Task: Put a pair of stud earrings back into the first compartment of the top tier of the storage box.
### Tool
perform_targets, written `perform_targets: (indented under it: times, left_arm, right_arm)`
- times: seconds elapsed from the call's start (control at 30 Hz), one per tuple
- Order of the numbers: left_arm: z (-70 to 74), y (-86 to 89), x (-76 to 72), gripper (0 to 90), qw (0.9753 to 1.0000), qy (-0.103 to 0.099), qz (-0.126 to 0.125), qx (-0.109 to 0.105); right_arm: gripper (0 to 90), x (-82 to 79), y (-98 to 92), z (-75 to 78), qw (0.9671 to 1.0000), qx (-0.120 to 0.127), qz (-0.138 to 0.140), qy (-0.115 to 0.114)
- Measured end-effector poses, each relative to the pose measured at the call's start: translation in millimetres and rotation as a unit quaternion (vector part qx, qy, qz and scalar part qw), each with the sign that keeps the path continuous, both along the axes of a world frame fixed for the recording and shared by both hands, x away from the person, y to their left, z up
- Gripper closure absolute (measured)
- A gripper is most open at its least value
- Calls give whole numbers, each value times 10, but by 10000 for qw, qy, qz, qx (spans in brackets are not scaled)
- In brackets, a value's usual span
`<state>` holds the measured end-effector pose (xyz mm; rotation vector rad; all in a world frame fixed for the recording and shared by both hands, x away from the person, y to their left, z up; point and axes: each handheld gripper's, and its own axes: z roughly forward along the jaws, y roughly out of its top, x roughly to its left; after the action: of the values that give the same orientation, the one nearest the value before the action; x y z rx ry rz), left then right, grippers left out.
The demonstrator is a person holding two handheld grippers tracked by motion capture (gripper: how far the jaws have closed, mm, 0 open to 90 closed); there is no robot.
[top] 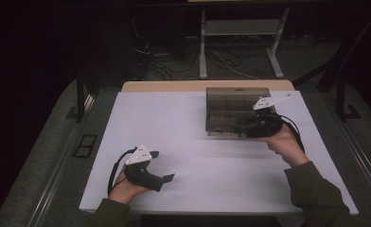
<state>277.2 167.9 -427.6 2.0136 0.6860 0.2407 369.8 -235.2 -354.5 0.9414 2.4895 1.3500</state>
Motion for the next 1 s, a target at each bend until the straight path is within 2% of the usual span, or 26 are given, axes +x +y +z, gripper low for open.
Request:
perform_targets:
  times: [0.17, 0.53, 0.63, 0.83, 1.0]
  left_arm:
    - [-1, -3, -1, 0, 10000, 4, -13, 6]
    - [-3, 7, 0, 0, 10000, -15, -37, 29]
    - [-4, 1, -11, 0, 10000, 8, -33, 23]
    - [-6, 3, -4, 0, 10000, 7, -35, 10]
    - [-9, 1, -6, 0, 10000, 19, -48, 17]
  right_arm:
    - [454, -89, -100, 2, 9999, 79, -143, -12]
    - [359, -309, -250, -76, 9998, 179, -110, -75]
    - [350, -377, -296, -100, 9994, 296, -56, -166]
    - [324, -510, -421, -141, 9988, 375, -171, -260]
    - [291, -619, -488, -223, 9988, 280, -270, -303]
